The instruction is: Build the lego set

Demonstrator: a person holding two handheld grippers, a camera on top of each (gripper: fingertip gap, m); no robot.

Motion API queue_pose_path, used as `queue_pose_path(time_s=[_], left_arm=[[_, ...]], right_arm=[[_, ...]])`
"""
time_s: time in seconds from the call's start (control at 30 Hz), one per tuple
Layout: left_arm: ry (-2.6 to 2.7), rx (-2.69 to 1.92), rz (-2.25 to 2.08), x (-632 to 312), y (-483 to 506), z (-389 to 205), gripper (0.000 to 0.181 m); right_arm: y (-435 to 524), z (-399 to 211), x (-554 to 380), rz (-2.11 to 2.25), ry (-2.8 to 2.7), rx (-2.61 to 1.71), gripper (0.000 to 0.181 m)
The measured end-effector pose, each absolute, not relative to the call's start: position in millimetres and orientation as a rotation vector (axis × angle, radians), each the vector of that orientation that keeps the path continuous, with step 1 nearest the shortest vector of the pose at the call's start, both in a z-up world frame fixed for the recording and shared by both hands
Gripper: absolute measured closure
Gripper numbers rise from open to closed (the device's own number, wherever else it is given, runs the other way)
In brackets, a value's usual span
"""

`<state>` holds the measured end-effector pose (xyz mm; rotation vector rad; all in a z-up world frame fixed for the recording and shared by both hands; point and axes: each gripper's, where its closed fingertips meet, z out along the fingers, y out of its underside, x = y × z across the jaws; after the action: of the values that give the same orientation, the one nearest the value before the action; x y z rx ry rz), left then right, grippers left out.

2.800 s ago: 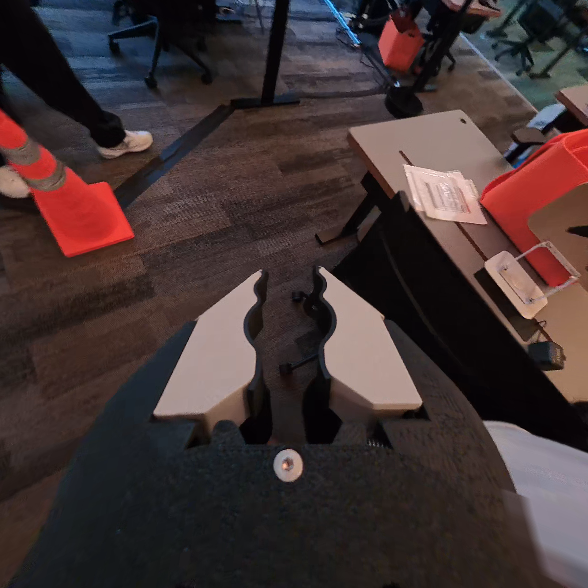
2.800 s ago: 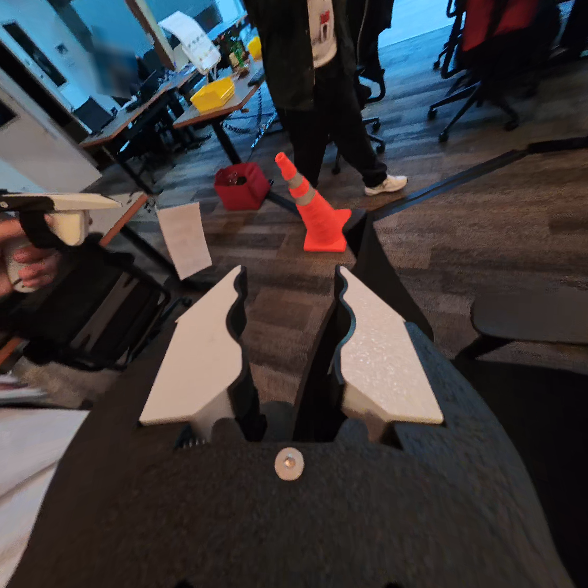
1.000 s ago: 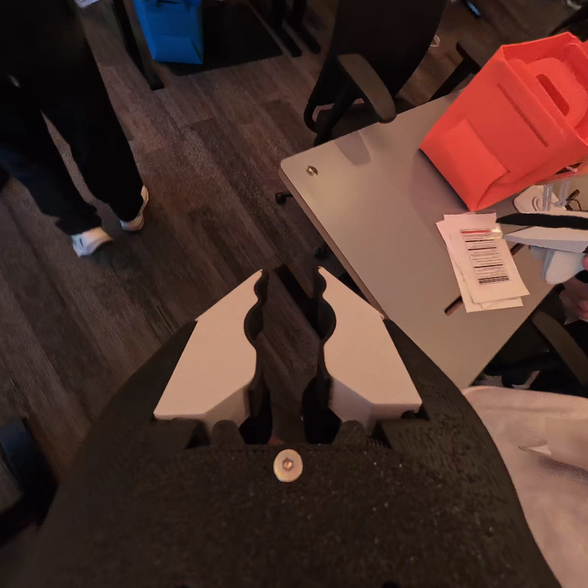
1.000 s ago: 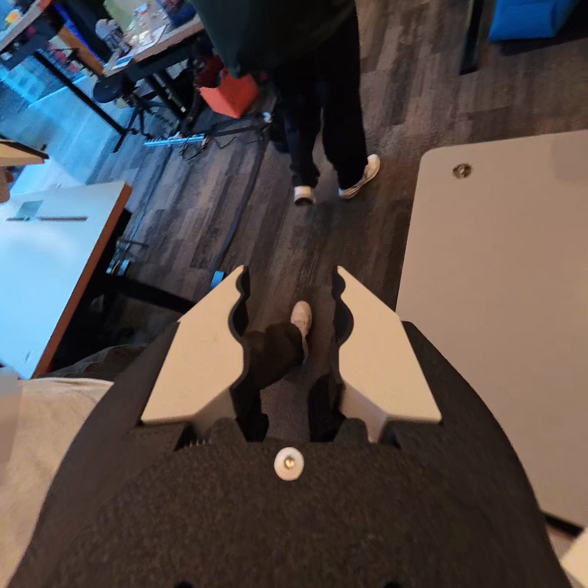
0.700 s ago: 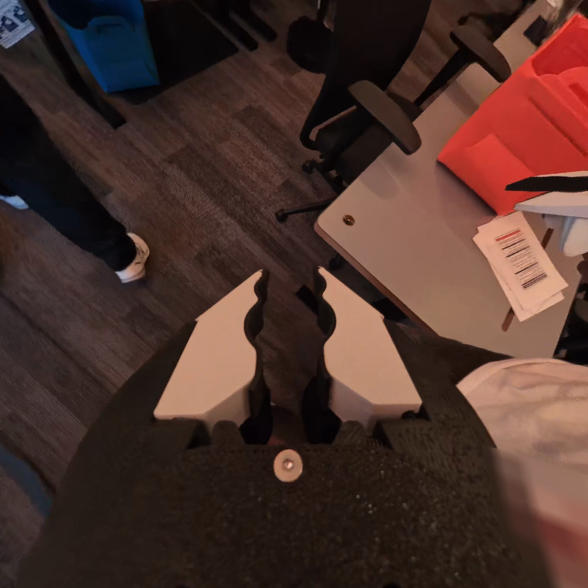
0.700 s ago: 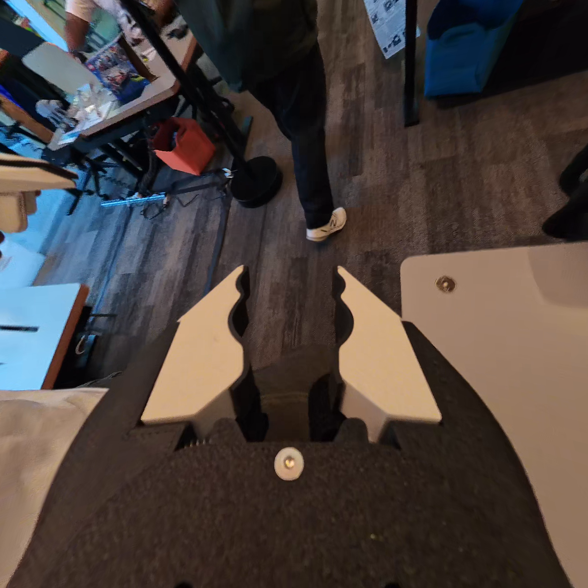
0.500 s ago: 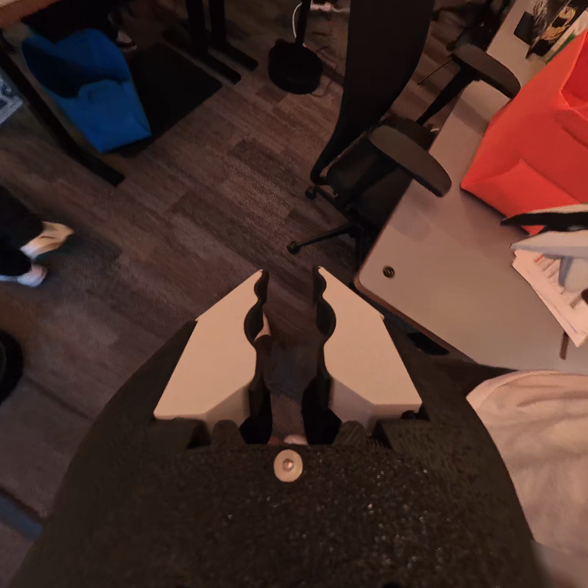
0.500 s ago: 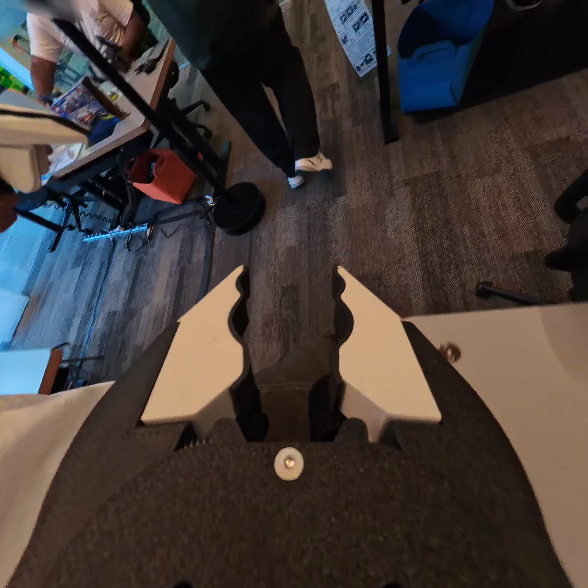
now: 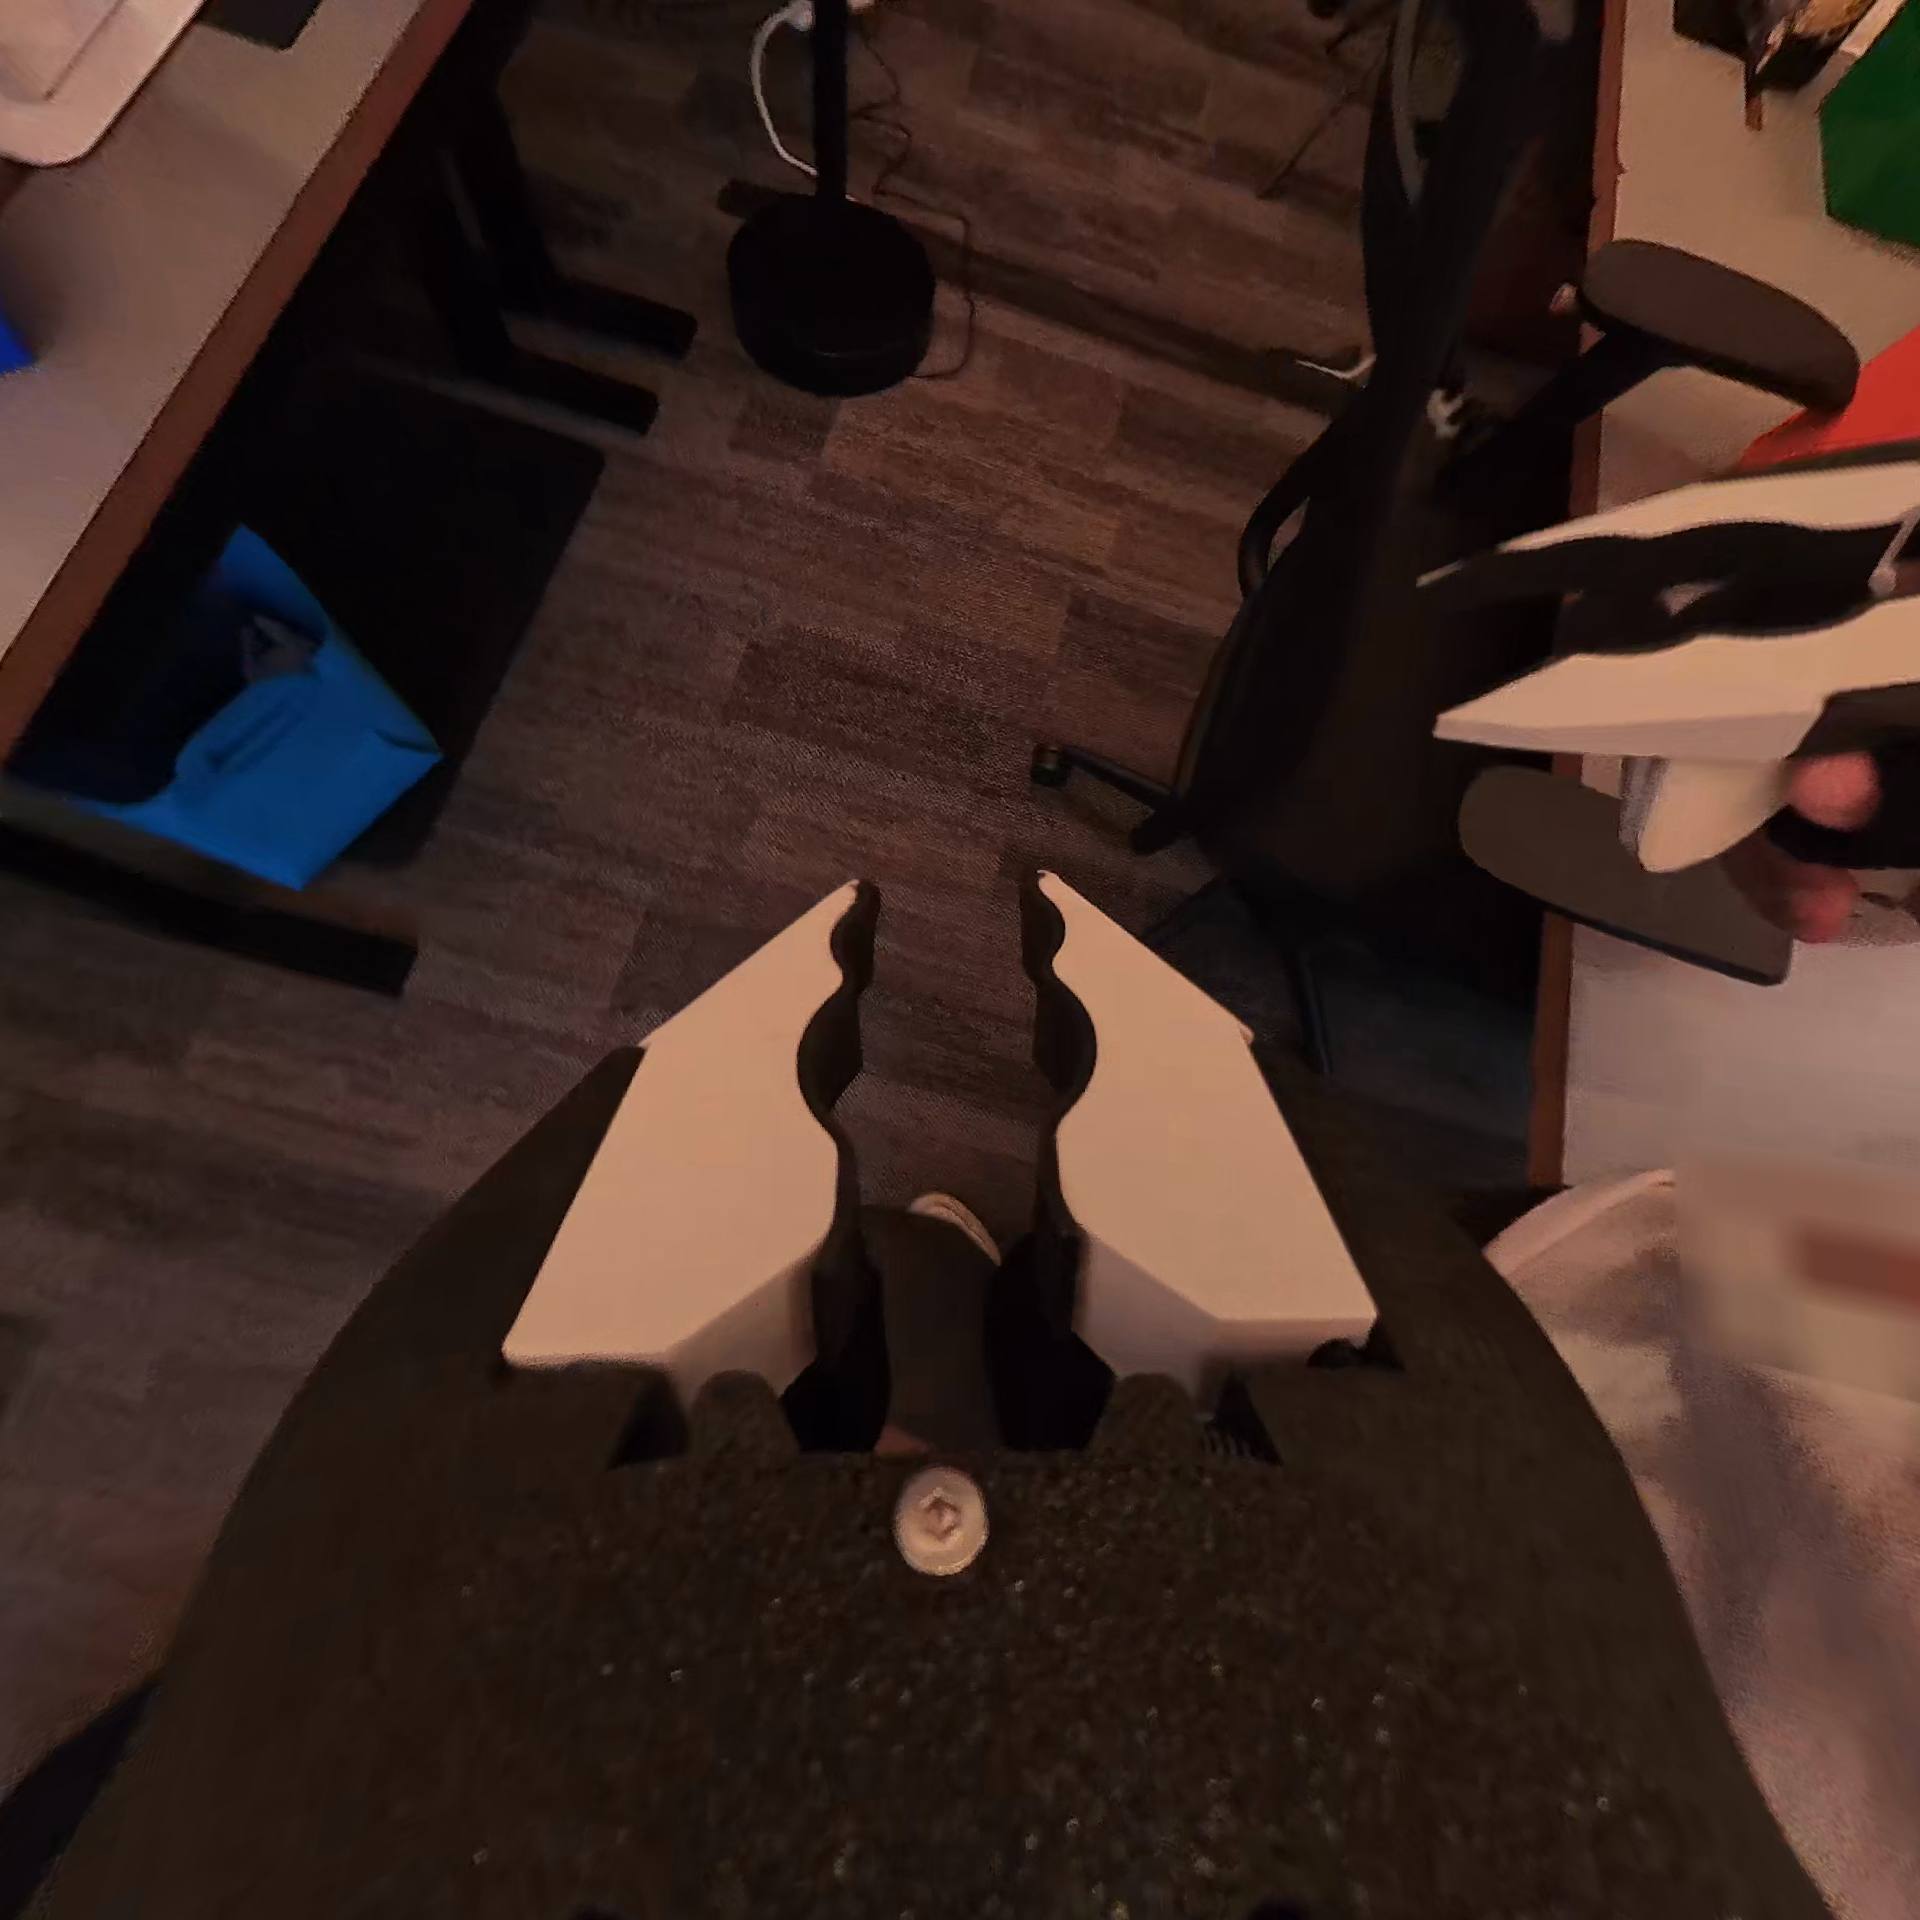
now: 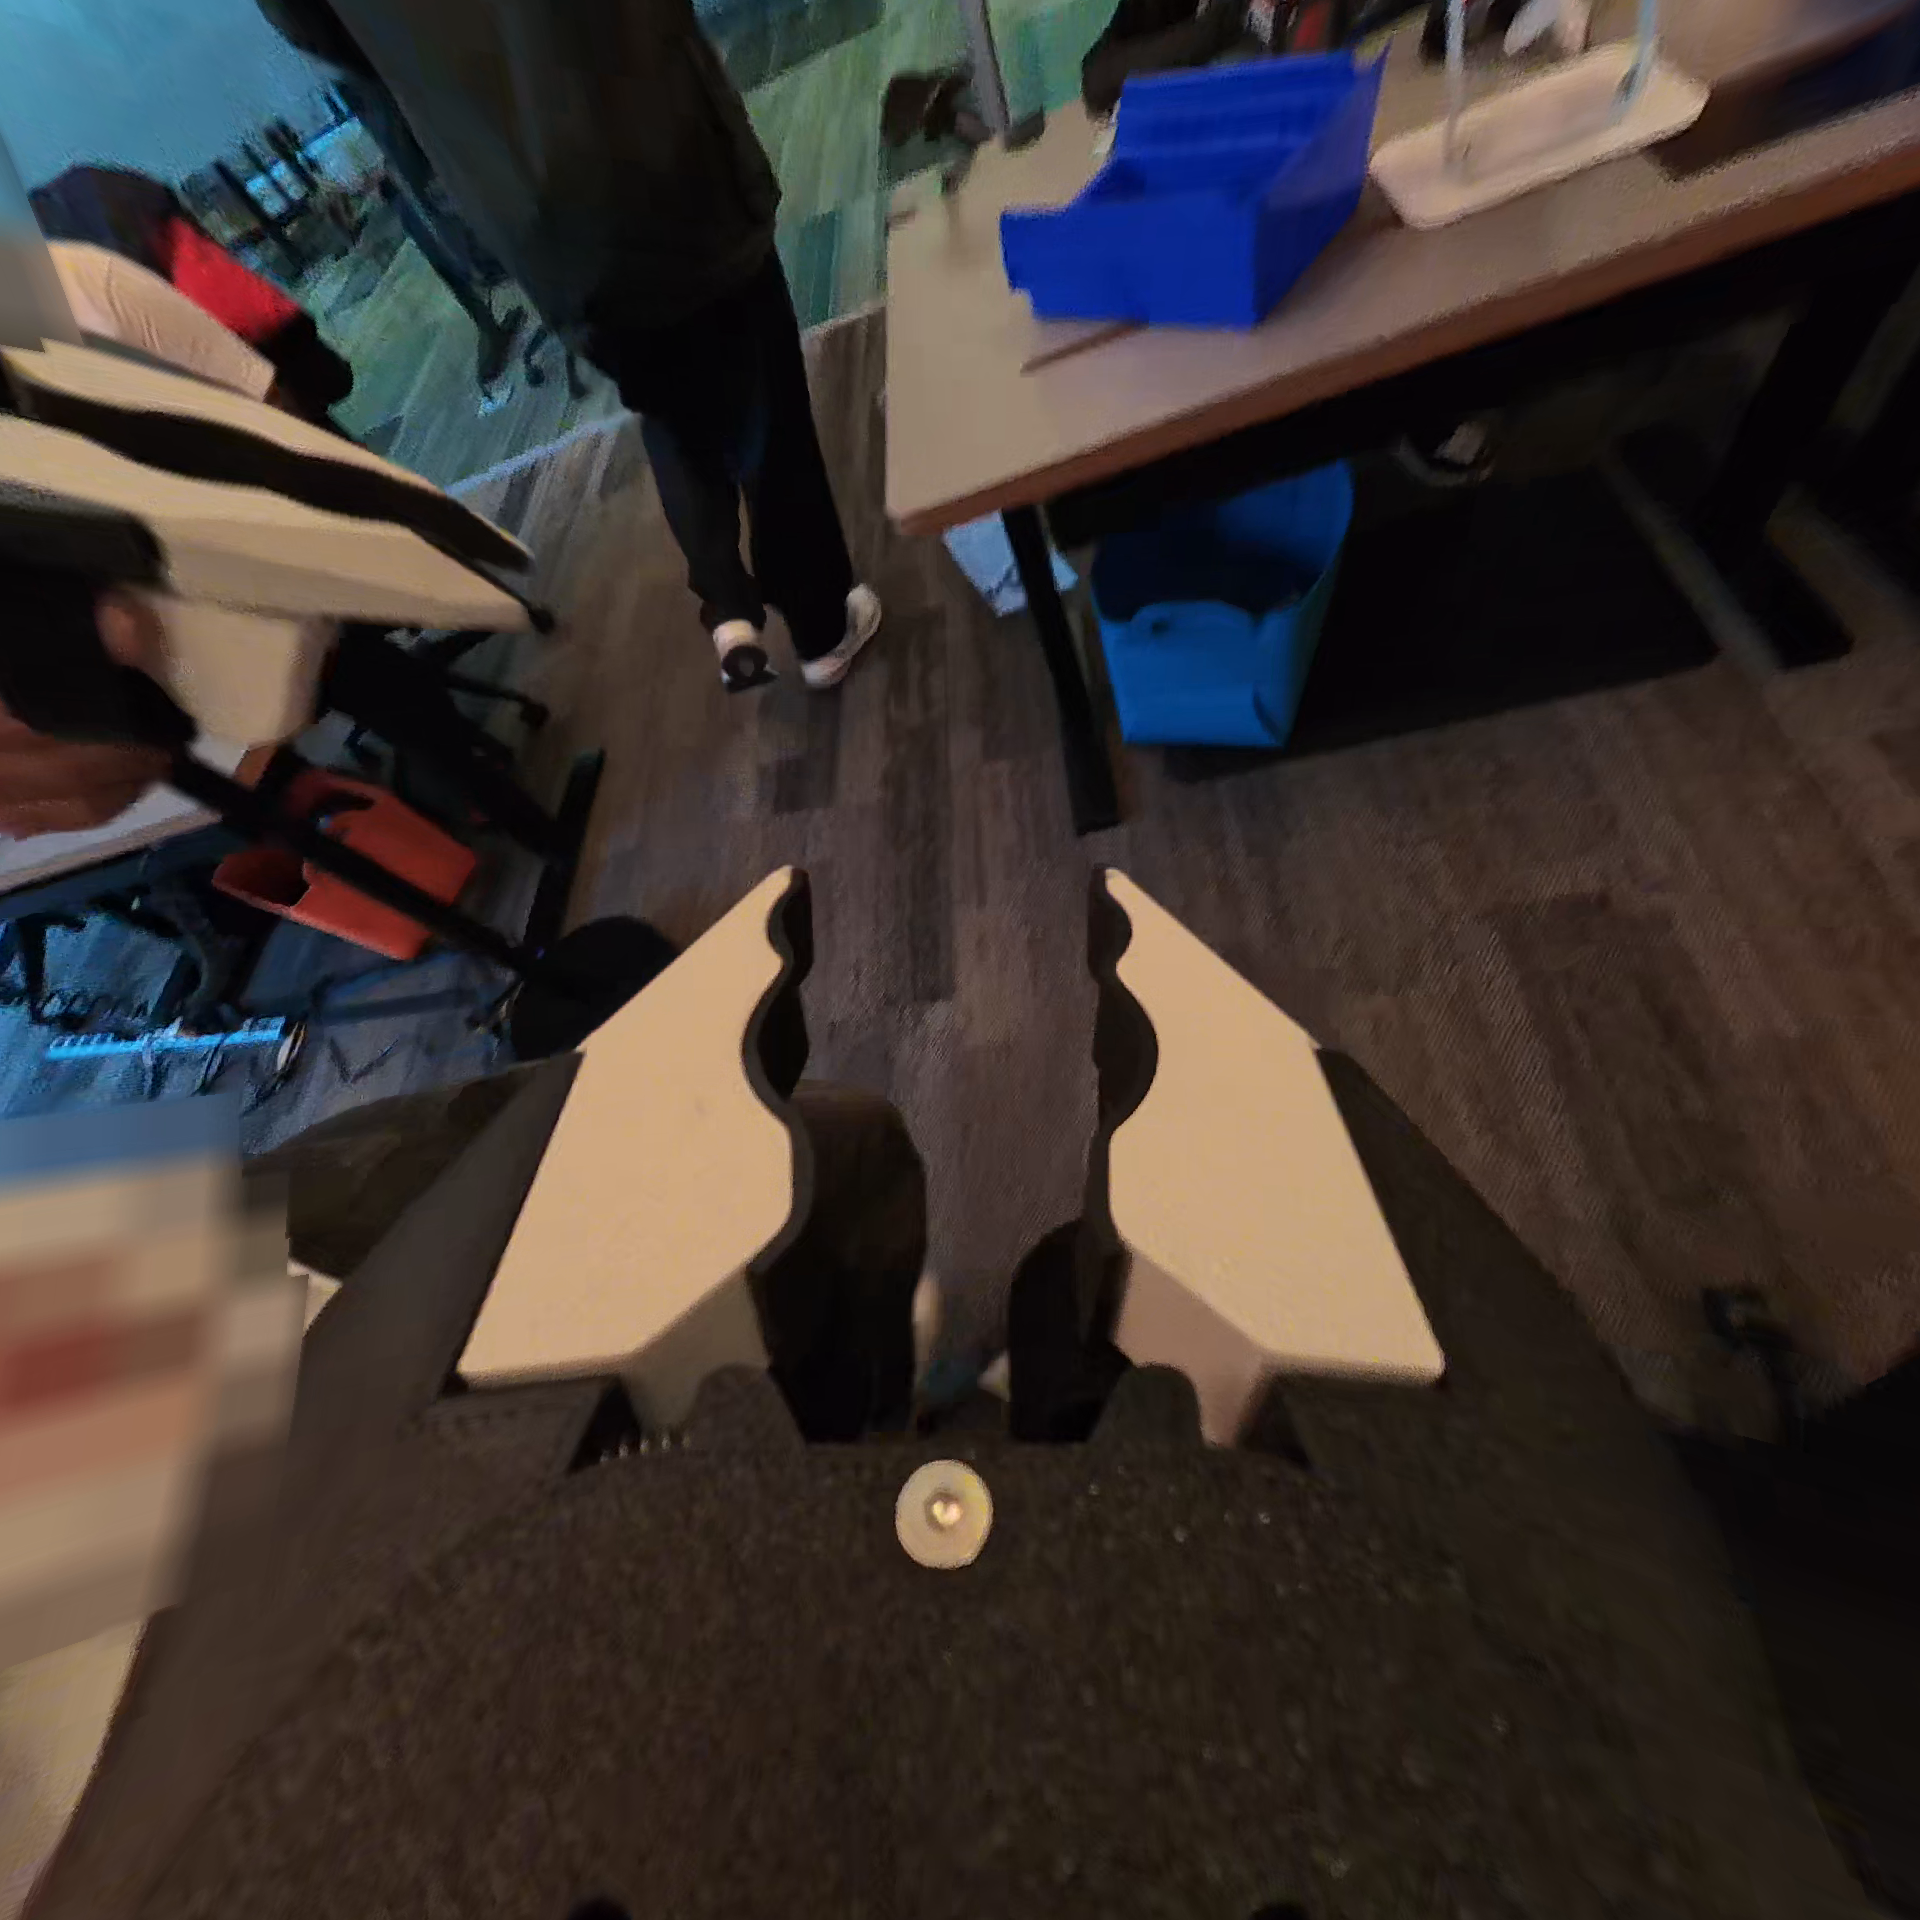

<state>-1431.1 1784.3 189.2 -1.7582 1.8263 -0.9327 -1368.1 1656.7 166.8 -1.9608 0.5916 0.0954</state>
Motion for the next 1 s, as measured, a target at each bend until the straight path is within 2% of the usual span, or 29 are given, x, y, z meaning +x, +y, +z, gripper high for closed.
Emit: queue_pose_path(time_s=[0.17, 0.33, 0.53, 0.63, 0.77, 0.9, 1.0], left_arm=[[2.011, -1.67, -0.944, -1270, 1820, 163, 0.153], [2.21, -1.465, -0.94, -1091, 1836, 137, 0.153], [2.464, -1.28, -0.874, -907, 1833, 112, 0.154], [2.583, -1.234, -0.775, -839, 1832, 79, 0.154], [2.628, -1.363, -0.642, -759, 1839, -16, 0.154], [2.56, -1.776, -0.707, -694, 1831, -156, 0.154], [2.471, -1.947, -0.624, -654, 1835, -294, 0.153]], right_arm=[[1725, 174, -1232, -0.018, 0.644, -1.926, 0.131], [1748, 157, -1073, -0.131, 0.845, -1.853, 0.131], [1710, 139, -908, -0.256, 1.157, -1.832, 0.13], [1683, 131, -842, -0.269, 1.326, -1.768, 0.131], [1646, 66, -736, -0.379, 1.452, -1.781, 0.132], [1615, -64, -638, -0.502, 1.552, -1.708, 0.134], [1614, -174, -592, -0.431, 1.672, -1.667, 0.13]])
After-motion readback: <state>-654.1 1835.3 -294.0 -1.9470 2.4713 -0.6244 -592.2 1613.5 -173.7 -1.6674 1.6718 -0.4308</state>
